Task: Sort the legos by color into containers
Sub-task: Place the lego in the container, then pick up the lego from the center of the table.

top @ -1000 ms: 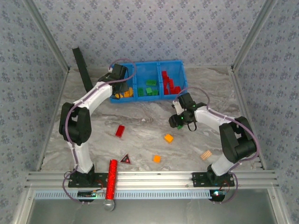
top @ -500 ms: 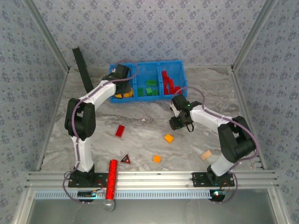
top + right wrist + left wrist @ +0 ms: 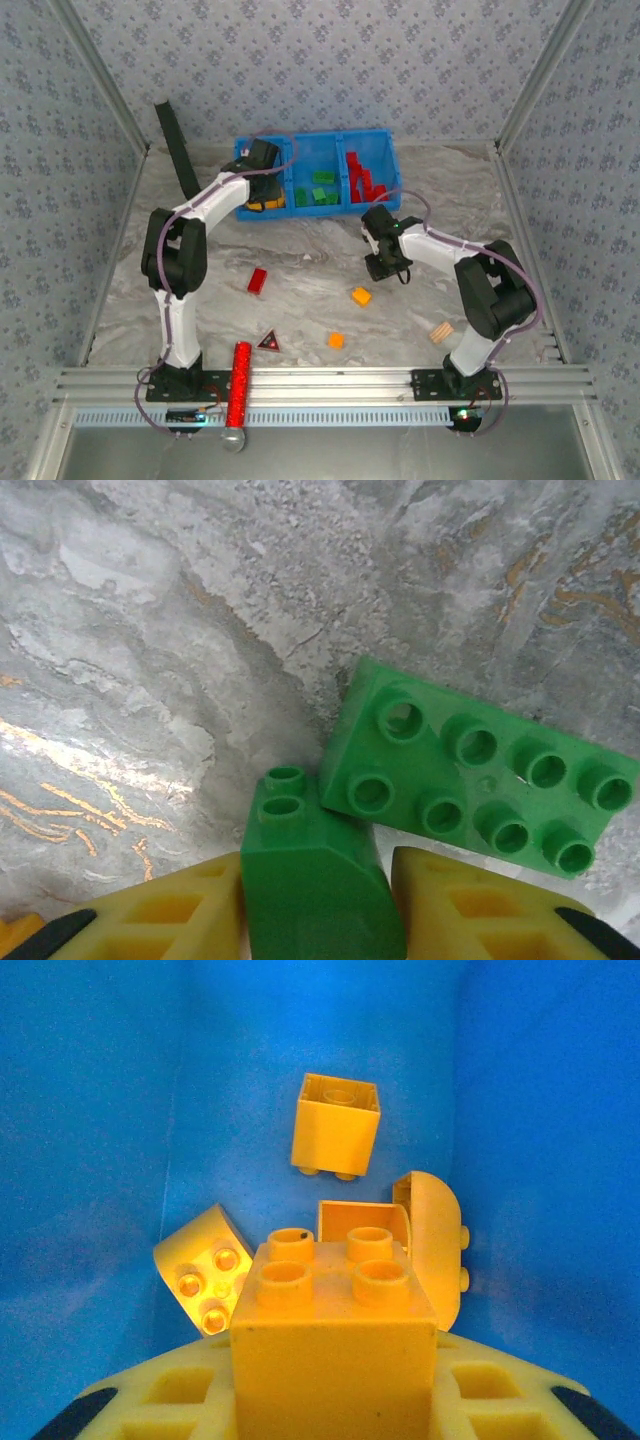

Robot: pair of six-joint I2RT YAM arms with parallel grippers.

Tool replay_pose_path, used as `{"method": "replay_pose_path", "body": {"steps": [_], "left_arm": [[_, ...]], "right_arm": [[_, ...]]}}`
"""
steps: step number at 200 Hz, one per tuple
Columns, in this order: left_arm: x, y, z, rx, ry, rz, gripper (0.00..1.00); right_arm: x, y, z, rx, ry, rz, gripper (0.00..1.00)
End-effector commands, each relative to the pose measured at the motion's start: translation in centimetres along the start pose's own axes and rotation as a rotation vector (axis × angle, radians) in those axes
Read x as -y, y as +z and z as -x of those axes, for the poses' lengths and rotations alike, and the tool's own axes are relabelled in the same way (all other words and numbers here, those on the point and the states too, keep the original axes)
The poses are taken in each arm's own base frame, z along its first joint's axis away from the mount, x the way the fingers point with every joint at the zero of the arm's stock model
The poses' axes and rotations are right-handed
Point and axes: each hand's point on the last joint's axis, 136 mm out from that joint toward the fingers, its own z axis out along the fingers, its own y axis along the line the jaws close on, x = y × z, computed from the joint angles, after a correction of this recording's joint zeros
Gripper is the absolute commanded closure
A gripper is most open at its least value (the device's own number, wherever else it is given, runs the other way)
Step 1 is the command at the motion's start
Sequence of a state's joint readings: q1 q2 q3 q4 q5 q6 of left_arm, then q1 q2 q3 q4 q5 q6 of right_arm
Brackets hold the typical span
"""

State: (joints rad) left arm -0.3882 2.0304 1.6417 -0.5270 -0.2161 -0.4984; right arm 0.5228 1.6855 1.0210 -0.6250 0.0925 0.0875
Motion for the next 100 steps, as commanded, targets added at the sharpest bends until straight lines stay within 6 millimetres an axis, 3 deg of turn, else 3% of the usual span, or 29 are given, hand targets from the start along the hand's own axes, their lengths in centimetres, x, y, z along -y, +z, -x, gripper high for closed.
{"method": "replay_pose_path", "body": {"steps": [1, 21, 54, 94, 100], "left_arm": [[0.7, 0.1, 0.2, -0.005, 0.001, -0.014, 0.7], [0.7, 0.2, 0.0, -0.011, 0.004, -0.015, 0.63], [0.5, 0.2, 0.1, -0.008, 0.008, -0.01, 0.56], [0.6, 0.4, -0.2, -0.018, 0.009, -0.013, 0.51], [0.6, 0.4, -0.2, -0.019, 0.009, -0.014, 0.51]], "right_arm": [[0.1, -0.4, 0.3, -0.009, -0.007, -0.029, 0.68], [0.0, -0.8, 0.2, -0.01, -0.011, -0.034, 0.77], [-0.4, -2.9, 0.9, 0.026, -0.023, -0.02, 0.81], [-1.0, -6.9, 3.5, 0.13, -0.046, 0.007, 0.82], [-1.2, -8.4, 5.0, 0.179, -0.052, 0.013, 0.82]]}}
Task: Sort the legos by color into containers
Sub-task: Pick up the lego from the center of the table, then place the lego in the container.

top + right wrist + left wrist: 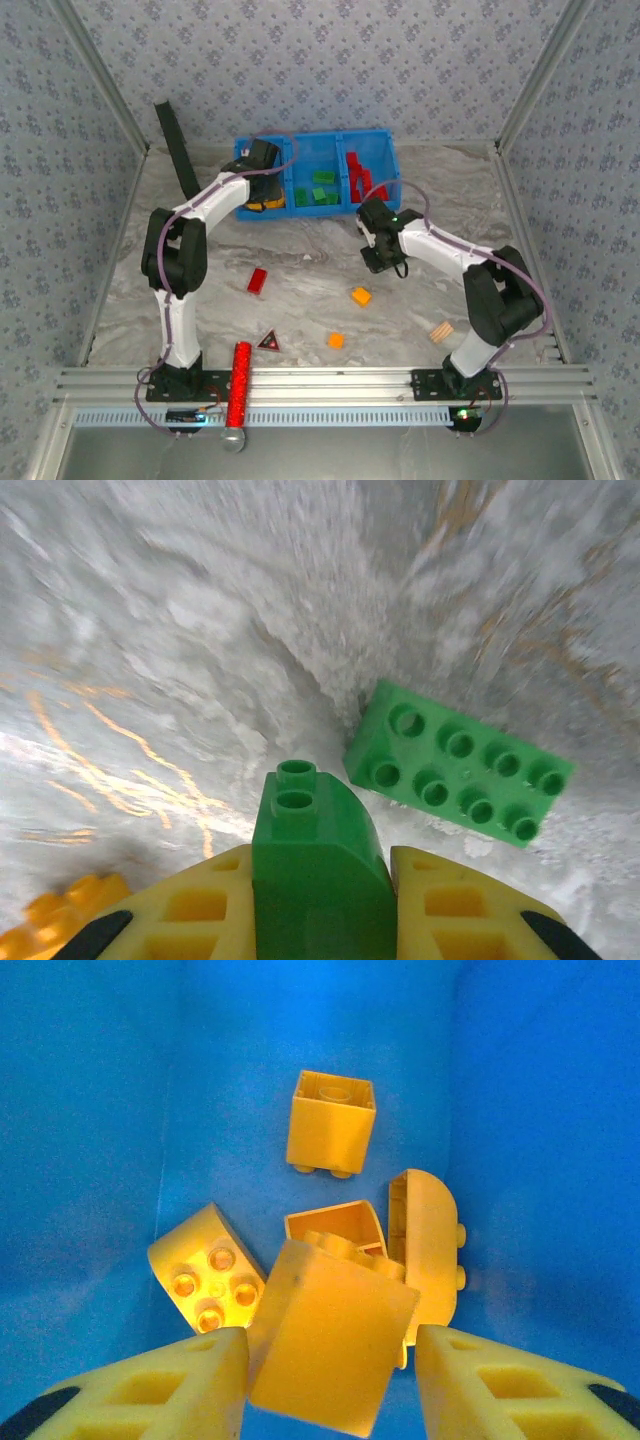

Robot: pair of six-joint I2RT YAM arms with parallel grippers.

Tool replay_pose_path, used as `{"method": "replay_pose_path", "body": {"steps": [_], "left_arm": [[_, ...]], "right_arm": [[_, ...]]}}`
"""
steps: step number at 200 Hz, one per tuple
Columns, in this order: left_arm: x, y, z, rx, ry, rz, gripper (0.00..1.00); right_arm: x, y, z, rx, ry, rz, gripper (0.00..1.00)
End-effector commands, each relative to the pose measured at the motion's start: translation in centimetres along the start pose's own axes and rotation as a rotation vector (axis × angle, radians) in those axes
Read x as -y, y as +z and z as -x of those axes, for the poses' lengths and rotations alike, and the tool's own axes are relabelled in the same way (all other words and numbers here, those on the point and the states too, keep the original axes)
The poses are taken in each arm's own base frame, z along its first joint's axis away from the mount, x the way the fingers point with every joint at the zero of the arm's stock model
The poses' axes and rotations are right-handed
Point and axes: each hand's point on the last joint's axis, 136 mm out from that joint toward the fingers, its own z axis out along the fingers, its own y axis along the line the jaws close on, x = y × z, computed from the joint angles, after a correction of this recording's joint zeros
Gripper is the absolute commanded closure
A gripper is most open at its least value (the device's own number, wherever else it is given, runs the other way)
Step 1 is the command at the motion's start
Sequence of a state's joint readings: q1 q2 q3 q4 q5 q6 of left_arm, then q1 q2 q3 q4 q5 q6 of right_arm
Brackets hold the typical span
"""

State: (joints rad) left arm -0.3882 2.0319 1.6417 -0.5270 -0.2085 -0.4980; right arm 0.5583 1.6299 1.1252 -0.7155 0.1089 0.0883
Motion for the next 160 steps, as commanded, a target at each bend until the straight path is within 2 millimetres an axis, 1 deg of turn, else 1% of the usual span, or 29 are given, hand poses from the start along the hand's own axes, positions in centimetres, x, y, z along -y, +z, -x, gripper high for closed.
{"method": "replay_pose_path", "body": {"steps": [1, 20, 35, 52, 69, 93, 114, 132, 138, 139, 160], "left_arm": [[0.4, 0.3, -0.1, -0.015, 0.008, -0.008, 0.5], [0.3, -0.3, 0.2, 0.004, -0.001, -0.015, 0.48], [0.2, -1.7, 1.2, 0.044, -0.011, -0.033, 0.47], [0.1, -4.3, 2.7, 0.094, -0.012, -0.057, 0.44], [0.0, -7.6, 4.3, 0.153, -0.002, -0.081, 0.42], [-0.4, -12.4, 5.6, 0.226, 0.012, -0.115, 0.42], [-1.2, -15.9, 5.7, 0.264, 0.026, -0.13, 0.39], [-2.0, -17.9, 5.0, 0.265, 0.034, -0.136, 0.38], [-2.3, -18.6, 4.7, 0.264, 0.034, -0.138, 0.38], [-2.4, -18.7, 4.6, 0.265, 0.034, -0.137, 0.38], [-3.6, -20.7, 3.3, 0.269, 0.032, -0.135, 0.37]], "right_arm": [[-0.4, -4.3, 3.1, 0.11, -0.027, 0.015, 0.82], [-0.8, -6.5, 5.8, 0.201, -0.066, 0.028, 0.82], [-1.2, -8.0, 8.3, 0.267, -0.102, 0.038, 0.82], [-1.3, -8.9, 11.3, 0.33, -0.147, 0.031, 0.82], [-1.5, -9.6, 14.5, 0.38, -0.187, 0.025, 0.82], [-2.1, -9.2, 18.7, 0.431, -0.229, 0.03, 0.83], [-3.0, -8.5, 22.2, 0.476, -0.271, 0.054, 0.83], [-3.6, -7.2, 24.7, 0.491, -0.303, 0.061, 0.83], [-3.8, -7.0, 25.3, 0.492, -0.31, 0.065, 0.83], [-3.8, -6.6, 25.3, 0.485, -0.313, 0.067, 0.83], [-4.4, -5.0, 27.2, 0.485, -0.331, 0.078, 0.84]]}}
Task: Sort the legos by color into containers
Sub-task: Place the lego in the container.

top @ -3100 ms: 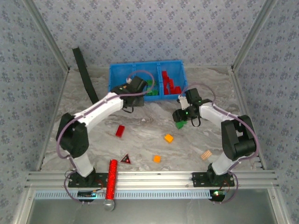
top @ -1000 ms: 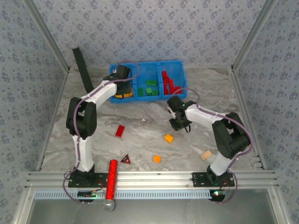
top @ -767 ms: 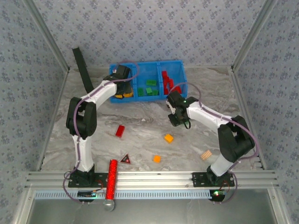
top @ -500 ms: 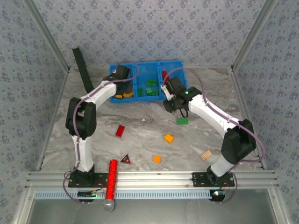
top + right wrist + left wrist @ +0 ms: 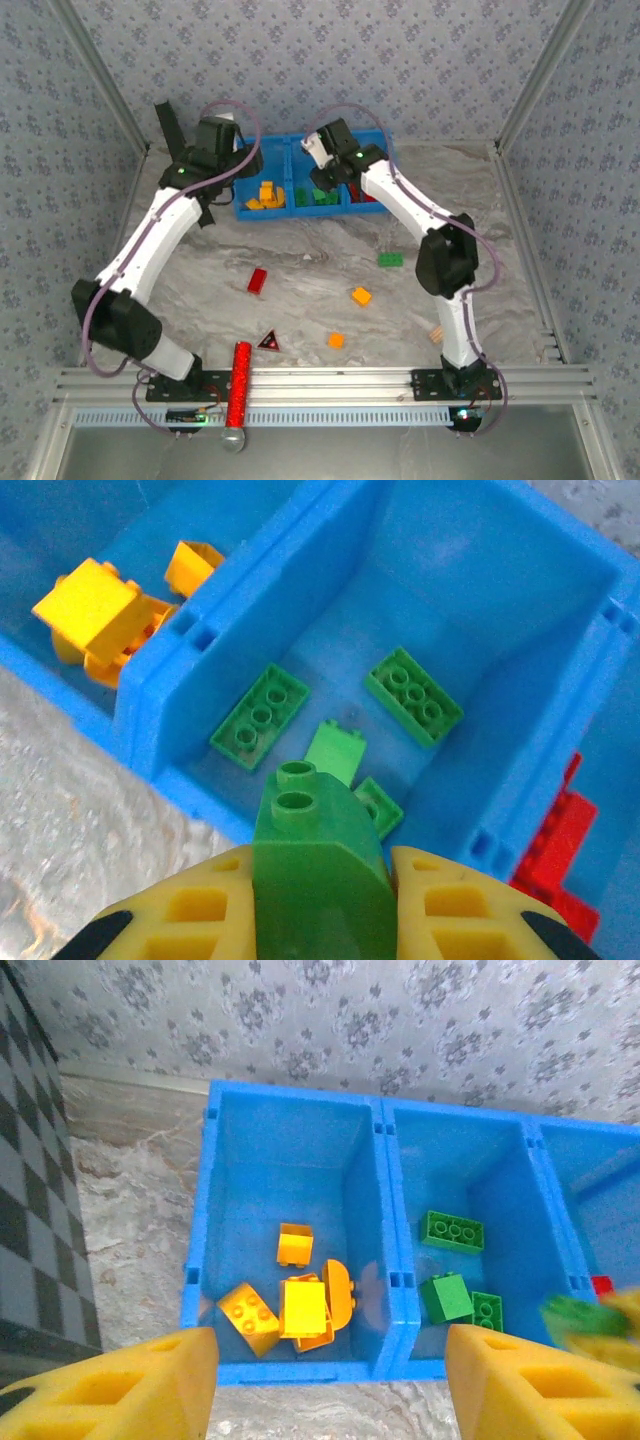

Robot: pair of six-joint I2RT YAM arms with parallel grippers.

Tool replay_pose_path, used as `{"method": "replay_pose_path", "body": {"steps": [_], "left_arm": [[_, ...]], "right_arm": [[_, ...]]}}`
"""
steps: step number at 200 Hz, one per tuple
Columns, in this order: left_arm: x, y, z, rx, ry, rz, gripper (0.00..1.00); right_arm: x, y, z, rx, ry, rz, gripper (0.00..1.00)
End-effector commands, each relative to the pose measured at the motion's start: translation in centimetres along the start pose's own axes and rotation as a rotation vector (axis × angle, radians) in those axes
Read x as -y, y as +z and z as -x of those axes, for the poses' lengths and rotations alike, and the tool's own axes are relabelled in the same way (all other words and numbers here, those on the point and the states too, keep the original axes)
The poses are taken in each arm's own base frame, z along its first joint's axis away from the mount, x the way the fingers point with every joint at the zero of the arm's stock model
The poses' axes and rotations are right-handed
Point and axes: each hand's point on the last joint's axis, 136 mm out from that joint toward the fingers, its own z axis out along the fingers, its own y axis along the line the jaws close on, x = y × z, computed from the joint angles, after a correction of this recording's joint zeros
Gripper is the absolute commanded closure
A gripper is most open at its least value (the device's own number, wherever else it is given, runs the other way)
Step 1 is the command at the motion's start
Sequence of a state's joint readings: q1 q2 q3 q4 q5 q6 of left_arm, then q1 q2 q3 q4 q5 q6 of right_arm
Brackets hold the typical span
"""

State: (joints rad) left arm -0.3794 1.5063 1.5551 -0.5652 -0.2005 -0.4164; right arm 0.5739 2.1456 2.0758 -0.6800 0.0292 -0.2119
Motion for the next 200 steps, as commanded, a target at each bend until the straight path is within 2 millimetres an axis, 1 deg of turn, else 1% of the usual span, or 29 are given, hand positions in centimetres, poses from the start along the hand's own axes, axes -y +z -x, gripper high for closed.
{"method": "replay_pose_path", "body": {"steps": [1, 17, 21, 47, 75, 91, 113, 132, 160, 186, 200], "left_arm": [[-1.8, -1.6, -2.9, -0.087, 0.04, 0.034, 0.37], [-2.5, -3.3, -3.3, -0.069, 0.034, 0.037, 0.36], [-3.0, -3.8, -3.8, -0.088, 0.038, 0.049, 0.35], [-4.0, -6.6, -5.0, -0.099, 0.027, 0.044, 0.34], [-3.3, -9.4, -5.9, -0.119, 0.009, -0.039, 0.33], [-2.8, -10.4, -6.6, -0.157, 0.011, -0.076, 0.33], [-2.0, -10.8, -7.7, -0.208, 0.025, -0.12, 0.31], [-1.3, -10.9, -8.4, -0.222, 0.053, -0.145, 0.31], [0.0, -11.0, -8.8, -0.225, 0.109, -0.198, 0.3], [0.8, -10.8, -9.2, -0.239, 0.174, -0.243, 0.27], [0.9, -10.7, -9.3, -0.235, 0.206, -0.248, 0.25]], "right_arm": [[0.0, 1.7, 1.2, 0.01, -0.048, 0.034, 0.84], [-0.1, 3.4, 1.4, 0.006, -0.047, 0.045, 0.83], [-0.1, 3.9, 1.3, 0.002, -0.045, 0.047, 0.83], [0.2, 6.4, 0.8, -0.01, -0.025, 0.053, 0.83], [0.2, 8.6, -0.1, -0.025, 0.0, 0.05, 0.82], [0.5, 9.7, -0.9, -0.044, 0.003, 0.035, 0.81], [0.6, 11.0, -1.8, -0.067, 0.003, 0.026, 0.77], [0.6, 11.6, -2.3, -0.078, 0.005, 0.028, 0.75], [0.4, 11.6, -2.4, -0.081, 0.0, 0.035, 0.72], [0.3, 11.5, -2.4, -0.084, -0.005, 0.033, 0.65], [0.3, 11.3, -2.3, -0.084, -0.007, 0.033, 0.54]]}}
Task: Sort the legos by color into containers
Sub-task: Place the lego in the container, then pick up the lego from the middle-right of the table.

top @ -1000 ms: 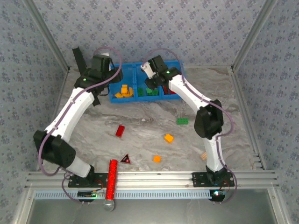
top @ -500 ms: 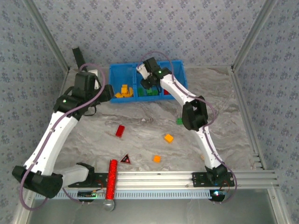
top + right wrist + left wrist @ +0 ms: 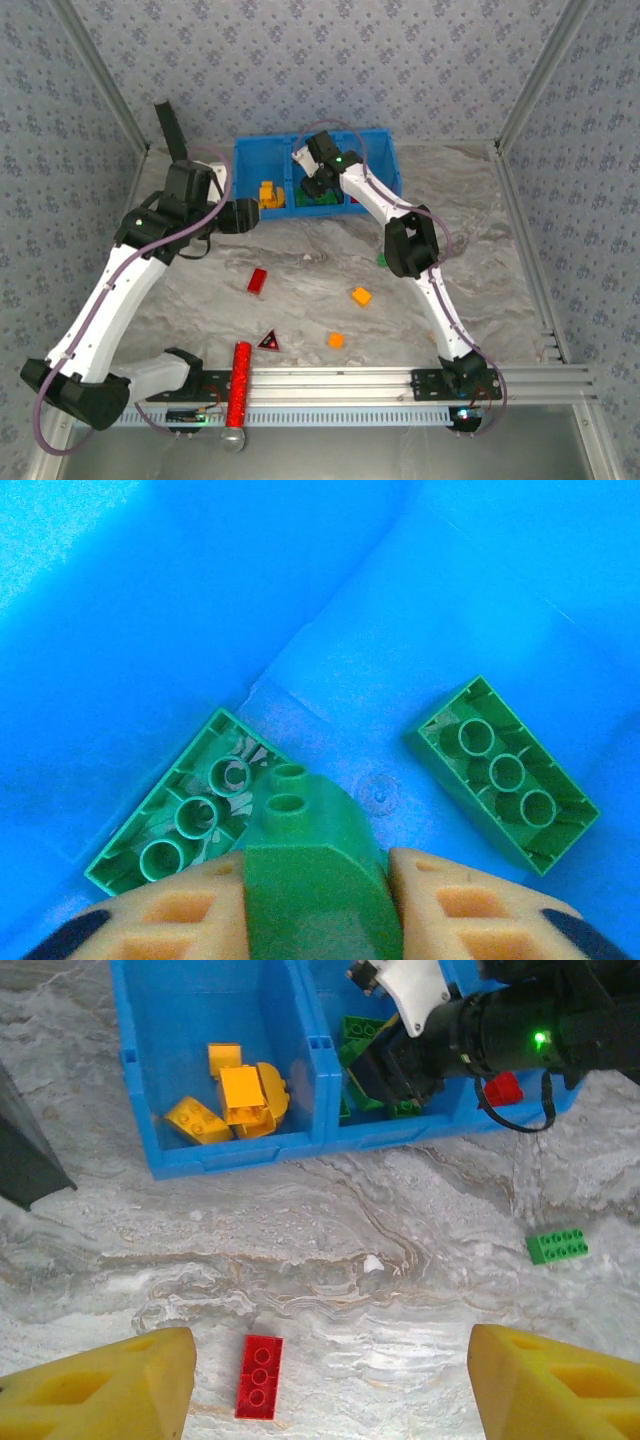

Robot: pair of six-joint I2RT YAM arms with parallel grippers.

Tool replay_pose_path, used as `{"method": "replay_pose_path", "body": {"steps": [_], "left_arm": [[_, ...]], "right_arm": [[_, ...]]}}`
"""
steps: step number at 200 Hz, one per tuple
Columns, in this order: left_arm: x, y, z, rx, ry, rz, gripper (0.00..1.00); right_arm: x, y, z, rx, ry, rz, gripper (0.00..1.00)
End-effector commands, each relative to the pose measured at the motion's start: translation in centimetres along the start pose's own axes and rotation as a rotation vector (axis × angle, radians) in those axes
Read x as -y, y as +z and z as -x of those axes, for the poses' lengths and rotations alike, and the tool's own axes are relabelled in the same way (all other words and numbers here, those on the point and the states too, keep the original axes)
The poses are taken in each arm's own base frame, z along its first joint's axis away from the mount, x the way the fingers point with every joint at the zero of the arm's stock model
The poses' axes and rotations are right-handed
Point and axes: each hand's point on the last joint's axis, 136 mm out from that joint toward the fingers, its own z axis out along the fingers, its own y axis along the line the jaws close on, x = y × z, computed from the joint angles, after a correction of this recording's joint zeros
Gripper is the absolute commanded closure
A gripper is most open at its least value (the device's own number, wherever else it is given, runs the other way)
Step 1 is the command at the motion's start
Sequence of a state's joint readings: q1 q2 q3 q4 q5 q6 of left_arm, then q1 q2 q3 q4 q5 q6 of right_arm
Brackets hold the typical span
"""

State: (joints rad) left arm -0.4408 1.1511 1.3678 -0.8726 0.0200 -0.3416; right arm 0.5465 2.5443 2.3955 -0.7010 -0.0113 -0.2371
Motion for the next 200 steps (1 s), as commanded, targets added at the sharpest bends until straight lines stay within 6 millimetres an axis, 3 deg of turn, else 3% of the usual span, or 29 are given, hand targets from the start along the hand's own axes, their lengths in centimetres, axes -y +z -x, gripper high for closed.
{"method": "replay_pose_path", "body": {"steps": [1, 23, 59, 100, 129, 158, 200], "left_arm": [[0.8, 0.2, -0.3, -0.016, 0.087, -0.041, 0.25], [1.0, 0.3, -0.2, -0.006, 0.12, -0.052, 0.23], [3.0, 0.4, 0.8, 0.029, 0.173, -0.133, 0.22], [6.3, 3.3, 0.8, 0.027, 0.394, -0.187, 0.2], [11.4, 5.8, -0.4, 0.042, 0.579, -0.28, 0.19], [16.8, 8.6, -3.2, 0.034, 0.822, -0.376, 0.17], [22.7, 12.6, -6.8, -0.025, 0.998, -0.574, 0.17]], "right_arm": [[0.2, -0.8, 0.7, 0.009, -0.003, -0.012, 0.54], [0.4, -1.5, 1.1, 0.017, -0.003, -0.022, 0.47], [0.9, -4.2, 2.7, 0.061, -0.003, -0.037, 0.47], [2.0, -11.3, 6.1, 0.182, 0.037, -0.038, 0.46], [3.4, -17.2, 6.5, 0.232, 0.09, -0.045, 0.44], [6.1, -21.9, 3.0, 0.22, 0.241, -0.07, 0.41], [8.7, -27.1, -7.0, 0.211, 0.485, -0.169, 0.35]]}}
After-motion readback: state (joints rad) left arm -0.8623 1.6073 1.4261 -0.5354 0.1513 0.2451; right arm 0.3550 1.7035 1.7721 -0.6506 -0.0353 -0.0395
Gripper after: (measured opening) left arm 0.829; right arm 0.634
